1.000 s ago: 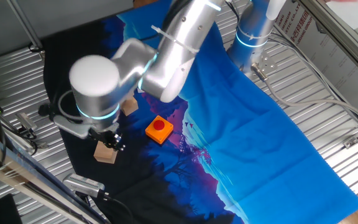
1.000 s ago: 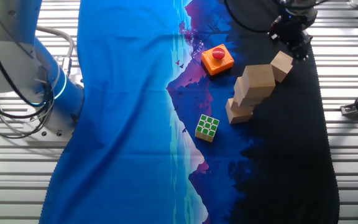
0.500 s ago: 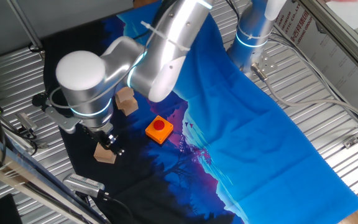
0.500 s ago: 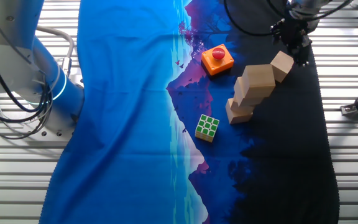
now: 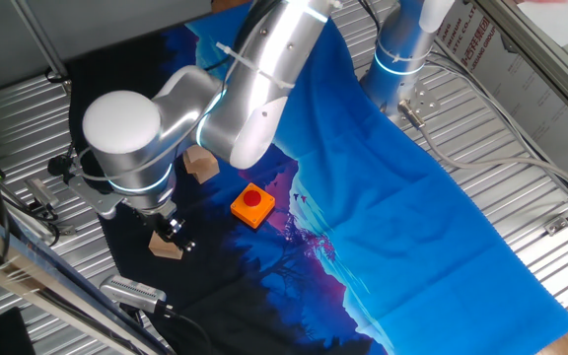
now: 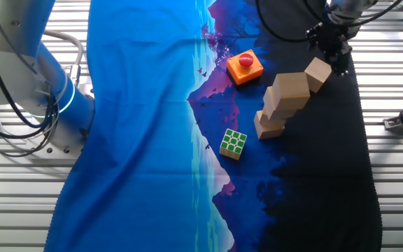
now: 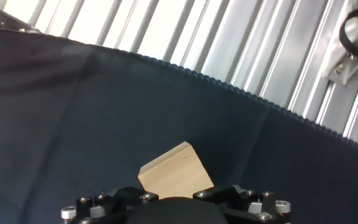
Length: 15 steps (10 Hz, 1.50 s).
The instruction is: Stack the blocks in a vertical line of five
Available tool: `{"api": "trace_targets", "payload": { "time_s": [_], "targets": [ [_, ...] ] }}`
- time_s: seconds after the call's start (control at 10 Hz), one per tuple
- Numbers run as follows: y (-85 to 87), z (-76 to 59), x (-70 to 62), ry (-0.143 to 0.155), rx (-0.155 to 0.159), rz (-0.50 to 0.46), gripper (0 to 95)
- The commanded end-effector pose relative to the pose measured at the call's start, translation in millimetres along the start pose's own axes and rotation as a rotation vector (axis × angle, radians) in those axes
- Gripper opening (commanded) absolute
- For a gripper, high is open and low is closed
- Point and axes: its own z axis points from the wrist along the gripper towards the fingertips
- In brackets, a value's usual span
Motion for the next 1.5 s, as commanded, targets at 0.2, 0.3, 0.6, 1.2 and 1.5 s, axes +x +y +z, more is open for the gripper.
{"api": "trace_targets", "payload": {
  "time_s": [0.2,0.3,0.6,1.2,1.5],
  "targets": [
    [0.1,-0.7,1.4,0.003,0.006,-0.171,95.0],
    [0.1,-0.7,1.4,0.002,0.006,-0.178,95.0],
    [-1.5,9.9,2.2,-0.001,0.003,-0.185,95.0],
    [-3.8,36.8,5.9,-0.014,0.002,-0.189,95.0],
    [-3.4,38.3,5.3,-0.03,0.009,-0.172,0.0]
  ]
}}
